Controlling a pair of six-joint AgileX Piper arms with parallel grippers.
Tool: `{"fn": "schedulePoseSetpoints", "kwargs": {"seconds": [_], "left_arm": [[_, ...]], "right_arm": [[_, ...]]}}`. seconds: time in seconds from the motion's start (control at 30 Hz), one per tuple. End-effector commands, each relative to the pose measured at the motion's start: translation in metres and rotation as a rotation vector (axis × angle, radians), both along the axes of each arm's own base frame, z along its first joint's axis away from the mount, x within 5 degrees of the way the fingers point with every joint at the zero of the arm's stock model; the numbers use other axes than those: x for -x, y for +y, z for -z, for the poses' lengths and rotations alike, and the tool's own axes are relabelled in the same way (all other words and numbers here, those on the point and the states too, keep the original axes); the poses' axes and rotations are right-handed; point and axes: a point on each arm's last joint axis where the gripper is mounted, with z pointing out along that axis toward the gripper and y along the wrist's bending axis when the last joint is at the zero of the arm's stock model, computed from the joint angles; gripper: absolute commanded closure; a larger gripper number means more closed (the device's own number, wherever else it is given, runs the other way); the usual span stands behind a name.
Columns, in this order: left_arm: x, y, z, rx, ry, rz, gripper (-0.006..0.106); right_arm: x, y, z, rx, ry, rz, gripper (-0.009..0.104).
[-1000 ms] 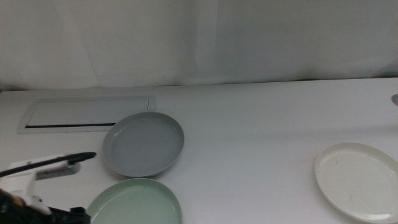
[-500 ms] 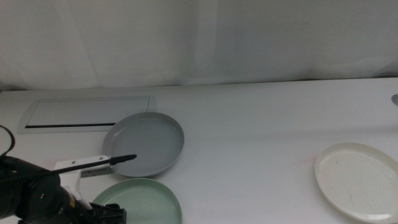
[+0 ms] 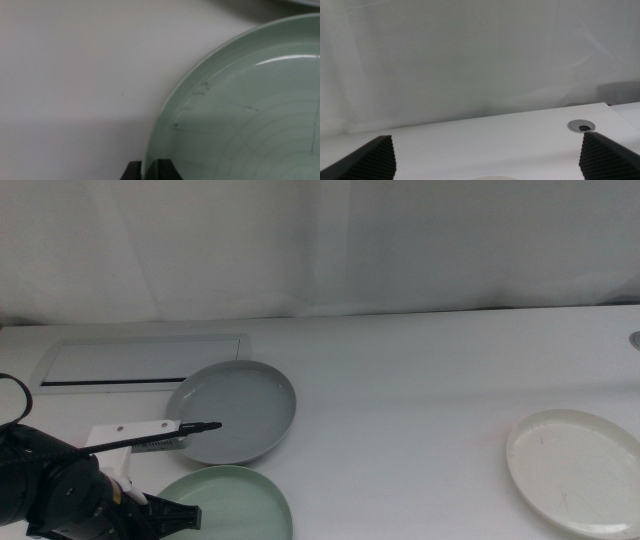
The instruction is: Stack the three bowls on top of each other.
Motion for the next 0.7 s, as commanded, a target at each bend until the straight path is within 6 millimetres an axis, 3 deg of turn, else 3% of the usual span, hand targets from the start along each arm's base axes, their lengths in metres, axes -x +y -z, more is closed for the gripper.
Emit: {"fn": "schedulePoseSetpoints", "kwargs": {"seconds": [0.0, 0.13, 0.33, 0.53, 0.57, 0.67], "left_arm": [[0.015, 0.001, 0.016, -0.030, 0.134, -0.002, 0.103], [0.012, 0.000, -0.004, -0.018, 0.113, 0.005, 0.103], [0.000, -0.022, -0.062, 0.109, -0.006, 0.066, 0.103], [-0.019, -0.064, -0.102, 0.163, -0.091, 0.180, 0.103], [-0.028, -0.079, -0.107, 0.180, -0.119, 0.208, 0.103], [-0.042, -0.095, -0.105, 0.182, -0.118, 0.231, 0.103]], "right_arm": [[0.000, 0.000, 0.013, 0.012, 0.031, 0.003, -0.008], [0.000, 0.000, 0.013, 0.012, 0.031, 0.003, -0.008], [0.000, 0.000, 0.013, 0.012, 0.031, 0.003, -0.008], [0.000, 0.000, 0.013, 0.012, 0.031, 0.003, -0.008], [0.000, 0.000, 0.013, 0.012, 0.031, 0.003, -0.008], [0.000, 0.000, 0.013, 0.012, 0.034, 0.003, -0.008]]}}
